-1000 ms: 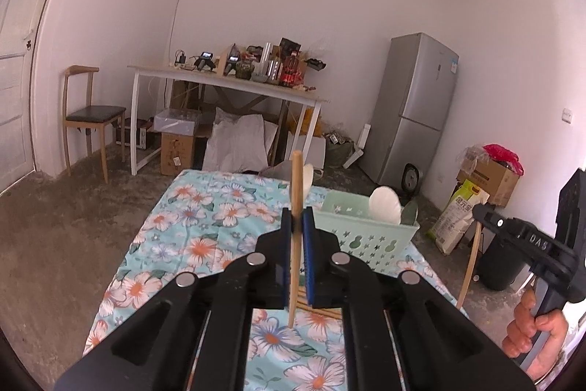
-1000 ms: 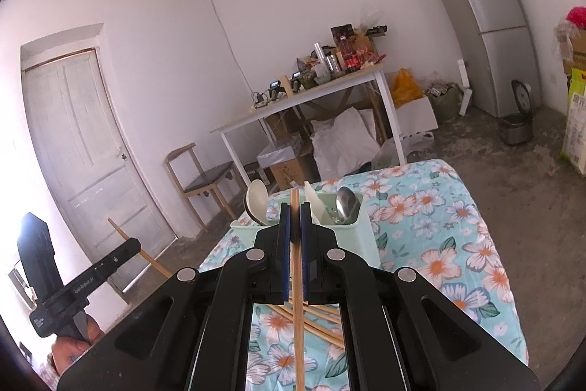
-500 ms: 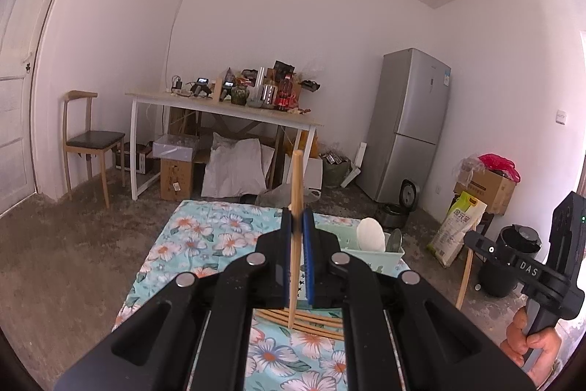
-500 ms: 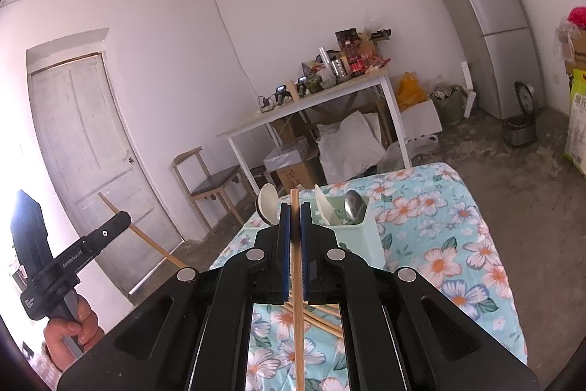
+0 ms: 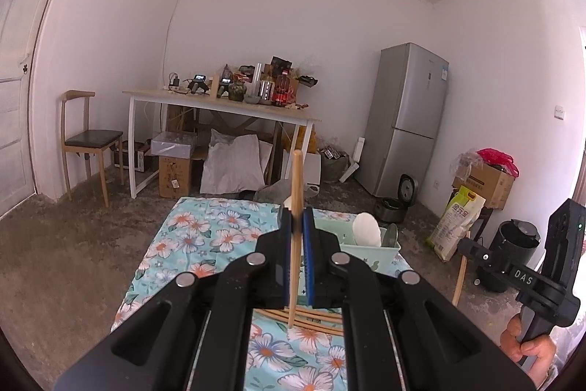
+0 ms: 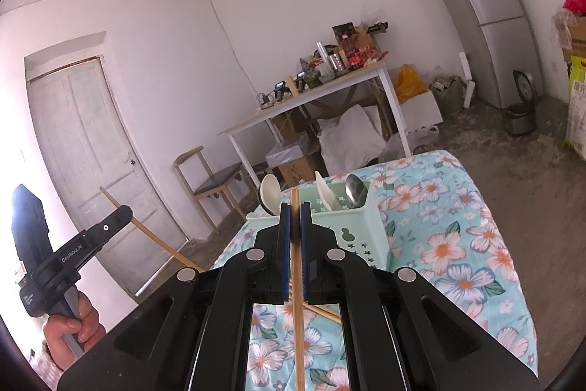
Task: Organize utensils
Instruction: 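Lift the chopsticks with both tools and carry them above the green basket, then lower the left tool's chopsticks into the basket and open it while the right tool holds its chopstick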
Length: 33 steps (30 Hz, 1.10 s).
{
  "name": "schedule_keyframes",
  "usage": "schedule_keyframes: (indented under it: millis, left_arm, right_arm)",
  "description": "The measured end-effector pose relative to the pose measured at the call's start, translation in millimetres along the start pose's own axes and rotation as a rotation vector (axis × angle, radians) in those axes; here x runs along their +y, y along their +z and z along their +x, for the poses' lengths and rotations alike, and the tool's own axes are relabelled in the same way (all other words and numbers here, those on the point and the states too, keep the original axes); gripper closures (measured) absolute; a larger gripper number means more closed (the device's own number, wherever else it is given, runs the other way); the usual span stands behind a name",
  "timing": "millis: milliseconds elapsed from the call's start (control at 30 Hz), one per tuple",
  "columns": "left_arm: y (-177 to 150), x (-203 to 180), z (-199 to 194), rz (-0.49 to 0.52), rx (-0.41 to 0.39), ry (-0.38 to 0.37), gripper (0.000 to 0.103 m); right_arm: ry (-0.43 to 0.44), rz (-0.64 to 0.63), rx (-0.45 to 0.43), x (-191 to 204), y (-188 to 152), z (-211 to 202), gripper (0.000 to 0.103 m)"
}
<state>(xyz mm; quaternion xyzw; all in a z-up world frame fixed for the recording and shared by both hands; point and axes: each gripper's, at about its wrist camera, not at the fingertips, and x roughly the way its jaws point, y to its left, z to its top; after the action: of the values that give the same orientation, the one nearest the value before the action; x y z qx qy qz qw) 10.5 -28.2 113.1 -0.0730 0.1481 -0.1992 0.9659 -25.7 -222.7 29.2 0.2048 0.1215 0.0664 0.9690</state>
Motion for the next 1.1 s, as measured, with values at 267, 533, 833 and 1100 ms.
schedule_keyframes:
  millis: [267,533,833,1100]
  left_arm:
    - [21,-2,-8,0.01,-0.055,-0.027,0.098]
    - [60,1,-21,0.011,-0.144,-0.074,0.098]
    - [97,10,-7,0.013,-0.215,-0.119,0.098]
    - [119,15,16,0.006,-0.255,-0.146,0.098]
  right_arm:
    - [0.026,-0.019,-0.025,3,13,-5,0.1]
    - [0.047,-0.013,-0.049,3,27,-8,0.1]
    - [0.058,-0.006,-0.089,5,43,-2,0.1]
    - [0.065,-0.019,-0.115,7,54,7,0.1]
